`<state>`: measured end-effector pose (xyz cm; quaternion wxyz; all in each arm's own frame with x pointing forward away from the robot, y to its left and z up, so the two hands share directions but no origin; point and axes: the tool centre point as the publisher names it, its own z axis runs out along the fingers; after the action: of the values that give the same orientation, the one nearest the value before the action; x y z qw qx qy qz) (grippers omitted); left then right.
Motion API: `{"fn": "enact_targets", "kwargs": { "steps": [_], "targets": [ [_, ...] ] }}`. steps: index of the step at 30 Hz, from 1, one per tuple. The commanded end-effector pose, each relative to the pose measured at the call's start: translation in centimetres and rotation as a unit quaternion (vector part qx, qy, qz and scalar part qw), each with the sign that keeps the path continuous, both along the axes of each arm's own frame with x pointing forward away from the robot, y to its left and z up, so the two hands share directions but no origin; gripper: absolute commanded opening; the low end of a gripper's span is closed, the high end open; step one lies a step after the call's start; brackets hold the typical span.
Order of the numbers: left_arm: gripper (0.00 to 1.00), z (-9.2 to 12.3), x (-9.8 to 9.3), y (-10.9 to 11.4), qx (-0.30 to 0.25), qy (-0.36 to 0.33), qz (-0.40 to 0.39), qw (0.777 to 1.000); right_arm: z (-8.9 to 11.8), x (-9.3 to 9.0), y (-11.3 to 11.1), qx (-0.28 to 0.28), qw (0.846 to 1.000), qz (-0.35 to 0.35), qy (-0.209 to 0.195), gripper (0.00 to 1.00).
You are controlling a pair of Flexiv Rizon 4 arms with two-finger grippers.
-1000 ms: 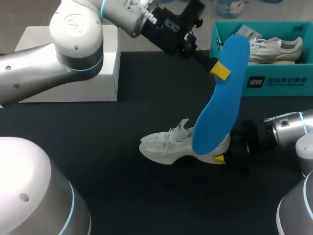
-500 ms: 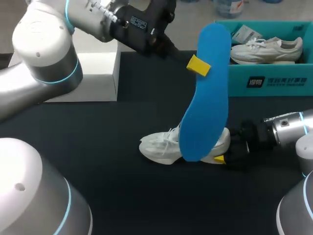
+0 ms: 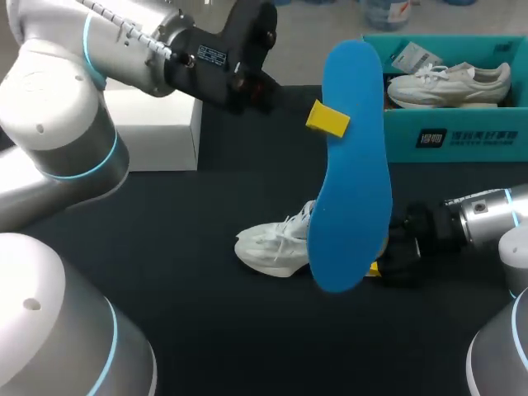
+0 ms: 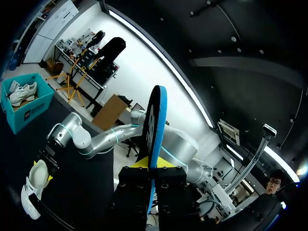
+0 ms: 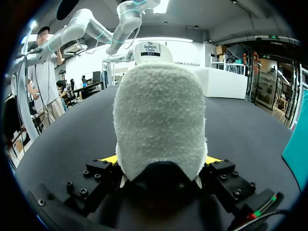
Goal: Take the shoe out of the shoebox, open the shoe tongue, remove and reinsert the insole, then place the shoe into the shoebox
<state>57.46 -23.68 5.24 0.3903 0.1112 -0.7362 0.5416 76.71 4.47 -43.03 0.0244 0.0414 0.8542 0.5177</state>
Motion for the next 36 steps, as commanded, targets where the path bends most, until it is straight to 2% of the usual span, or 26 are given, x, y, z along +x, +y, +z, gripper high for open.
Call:
{"fn": "enact_targets", "kwargs": {
  "steps": [1, 36],
  "targets": [
    [0.00, 0.14, -0.36, 0.47, 0.005, -0.006, 0.004, 1.000, -0.17, -0.12, 0.03, -0.001, 1.000, 0.000, 0.000, 0.00],
    [0.00, 0.15, -0.35, 0.50, 0.011, -0.008, 0.007, 1.000, -0.17, -0.12, 0.03, -0.001, 1.000, 0.000, 0.000, 0.00]
  ]
}}
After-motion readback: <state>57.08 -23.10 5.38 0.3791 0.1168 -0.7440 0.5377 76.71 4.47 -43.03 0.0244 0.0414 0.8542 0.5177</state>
